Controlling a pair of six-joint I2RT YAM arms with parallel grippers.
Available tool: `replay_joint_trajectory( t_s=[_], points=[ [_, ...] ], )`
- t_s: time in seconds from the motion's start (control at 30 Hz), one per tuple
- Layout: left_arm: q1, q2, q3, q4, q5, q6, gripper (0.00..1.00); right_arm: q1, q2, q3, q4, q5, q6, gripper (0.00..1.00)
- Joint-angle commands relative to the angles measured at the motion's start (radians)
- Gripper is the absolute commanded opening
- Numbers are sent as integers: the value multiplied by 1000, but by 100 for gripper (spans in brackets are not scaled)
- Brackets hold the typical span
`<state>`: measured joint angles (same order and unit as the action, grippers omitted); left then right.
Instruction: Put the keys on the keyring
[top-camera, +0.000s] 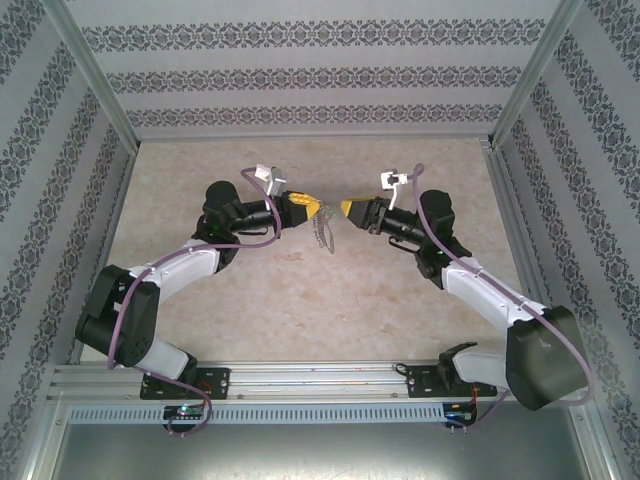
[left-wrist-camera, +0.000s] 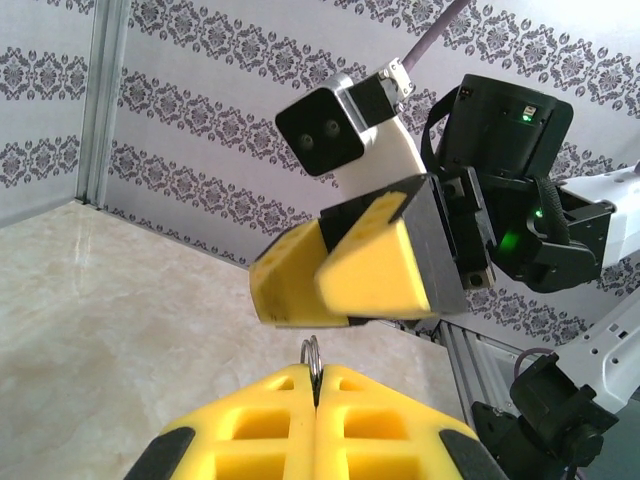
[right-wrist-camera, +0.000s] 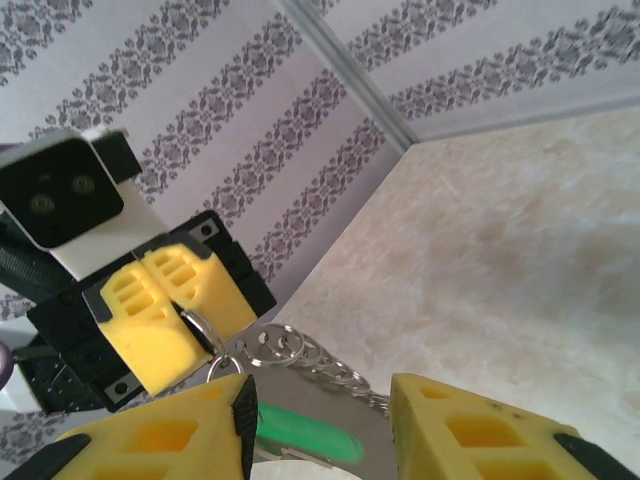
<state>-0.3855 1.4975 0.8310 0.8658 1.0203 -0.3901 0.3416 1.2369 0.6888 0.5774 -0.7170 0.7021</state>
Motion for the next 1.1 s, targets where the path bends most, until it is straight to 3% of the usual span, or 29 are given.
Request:
replay_joint_trajectory(
  t_s=[0.0,0.23,0.43,0.73,1.07],
  points=[
    [-9,-11,16,72,35,7,0,-5,-22,2,33,-30,-12,42],
    [-9,20,31,116,70,-43,0,3,24,32,159,-123,-26,57],
    [-9,49,45,174,83,-91,0,51,96,59,243,-179,-30,57],
    [-9,44,47,170,81,-90,0,71,151,50,299,-187,-16,47],
    [-10,46,52,165,81,-89,0,73,165,31,367,-201,15,23]
  ],
)
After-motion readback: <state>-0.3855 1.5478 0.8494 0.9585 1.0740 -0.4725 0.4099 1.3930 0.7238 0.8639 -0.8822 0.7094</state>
